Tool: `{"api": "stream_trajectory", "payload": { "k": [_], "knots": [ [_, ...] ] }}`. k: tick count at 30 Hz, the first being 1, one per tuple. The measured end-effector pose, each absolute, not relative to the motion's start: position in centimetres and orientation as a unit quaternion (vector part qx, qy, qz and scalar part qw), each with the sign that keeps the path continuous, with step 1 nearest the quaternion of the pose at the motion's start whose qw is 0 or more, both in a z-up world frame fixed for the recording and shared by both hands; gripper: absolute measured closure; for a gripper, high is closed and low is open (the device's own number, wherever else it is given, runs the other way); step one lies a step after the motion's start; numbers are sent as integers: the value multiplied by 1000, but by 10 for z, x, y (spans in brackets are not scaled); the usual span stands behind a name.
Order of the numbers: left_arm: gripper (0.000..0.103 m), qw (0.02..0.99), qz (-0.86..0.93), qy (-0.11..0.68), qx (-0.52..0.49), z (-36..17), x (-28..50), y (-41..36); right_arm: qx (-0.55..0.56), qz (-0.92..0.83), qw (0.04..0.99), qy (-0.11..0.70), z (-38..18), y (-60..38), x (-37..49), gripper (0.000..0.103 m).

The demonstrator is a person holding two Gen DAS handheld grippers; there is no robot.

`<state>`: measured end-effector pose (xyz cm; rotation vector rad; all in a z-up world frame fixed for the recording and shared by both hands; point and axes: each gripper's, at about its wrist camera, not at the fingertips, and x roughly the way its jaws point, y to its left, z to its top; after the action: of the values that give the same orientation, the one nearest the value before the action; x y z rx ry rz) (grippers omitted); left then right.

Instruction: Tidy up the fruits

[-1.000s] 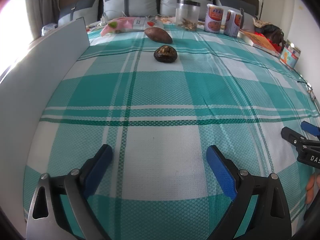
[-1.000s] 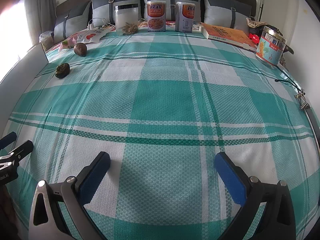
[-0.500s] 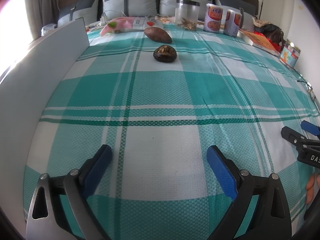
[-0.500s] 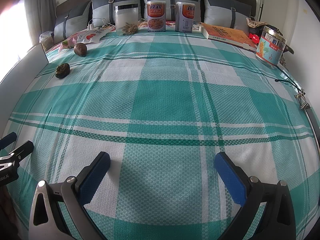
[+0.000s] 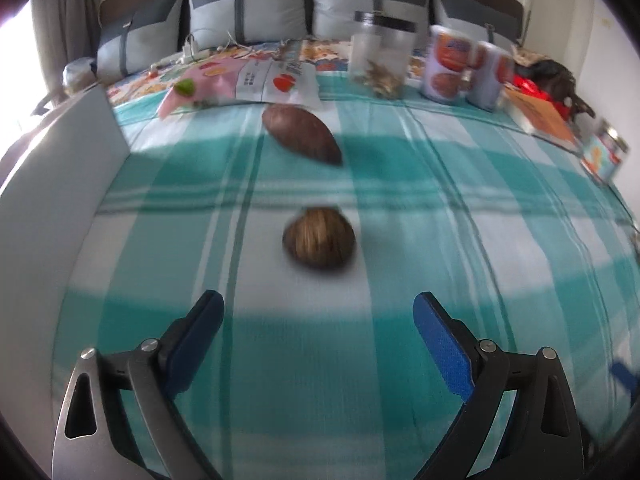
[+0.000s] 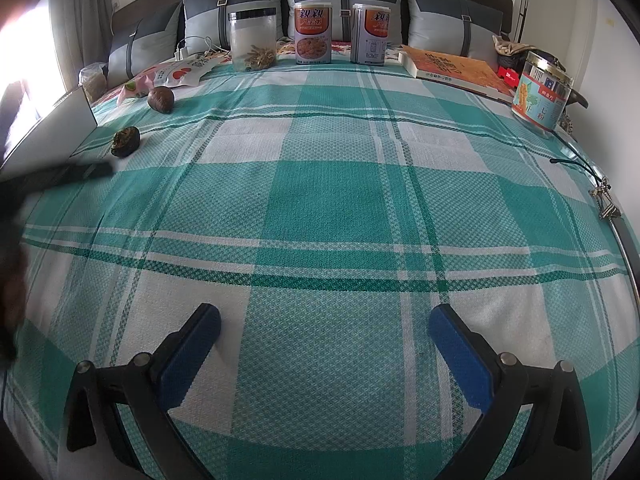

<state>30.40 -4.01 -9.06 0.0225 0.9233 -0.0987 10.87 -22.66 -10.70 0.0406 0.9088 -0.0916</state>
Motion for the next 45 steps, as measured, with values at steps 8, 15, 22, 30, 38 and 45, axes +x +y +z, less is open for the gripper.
{"api": "stream_trajectory", "payload": {
  "k": [8,15,22,30,38,45],
  "knots": [
    [59,900,-48,433,-15,-99,327,-20,20,-44,897,439,-107,-226,109,0],
    [59,891,-88,445,-34,-78,261,3,20,-44,897,439,-107,-227,108,0],
    [59,887,-82,454,-34,-73,184,39,20,-44,897,439,-107,-227,108,0],
    [9,898,-15,438,24,-104,174,40,22,-44,897,438,-107,-227,108,0],
    [5,895,-7,446,11,-107,177,47,22,-44,897,438,-106,-227,108,0],
    [4,895,-7,446,12,-107,177,46,22,-44,898,438,-107,-227,108,0]
  ]
}}
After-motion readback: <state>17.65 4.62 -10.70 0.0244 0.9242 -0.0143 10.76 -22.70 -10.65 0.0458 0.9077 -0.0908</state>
